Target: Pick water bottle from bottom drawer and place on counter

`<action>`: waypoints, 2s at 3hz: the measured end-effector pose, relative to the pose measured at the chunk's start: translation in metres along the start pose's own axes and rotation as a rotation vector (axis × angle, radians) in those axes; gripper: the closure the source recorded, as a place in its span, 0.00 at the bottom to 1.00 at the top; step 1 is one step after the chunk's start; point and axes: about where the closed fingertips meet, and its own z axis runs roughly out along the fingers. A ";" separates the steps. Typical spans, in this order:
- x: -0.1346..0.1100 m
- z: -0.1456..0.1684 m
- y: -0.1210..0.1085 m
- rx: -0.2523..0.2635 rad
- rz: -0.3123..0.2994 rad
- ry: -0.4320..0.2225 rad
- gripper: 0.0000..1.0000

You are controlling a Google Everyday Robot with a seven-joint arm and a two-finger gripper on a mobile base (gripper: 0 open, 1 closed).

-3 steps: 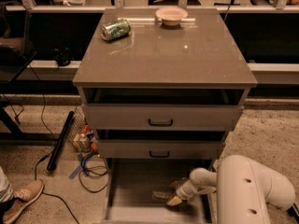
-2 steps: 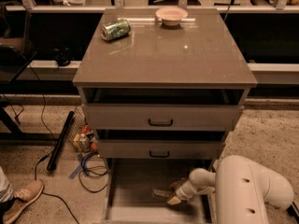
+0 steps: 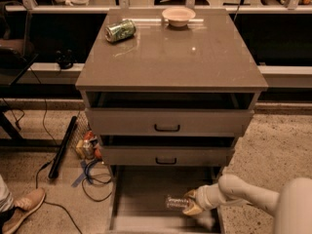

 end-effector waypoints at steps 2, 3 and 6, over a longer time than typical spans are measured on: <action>-0.037 -0.101 0.021 0.030 -0.122 -0.082 1.00; -0.052 -0.140 0.020 0.062 -0.155 -0.111 1.00; -0.124 -0.287 0.018 0.206 -0.312 -0.097 1.00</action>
Offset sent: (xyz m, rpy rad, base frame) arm -0.0233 -0.0244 0.0856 0.0644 -0.0950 0.0695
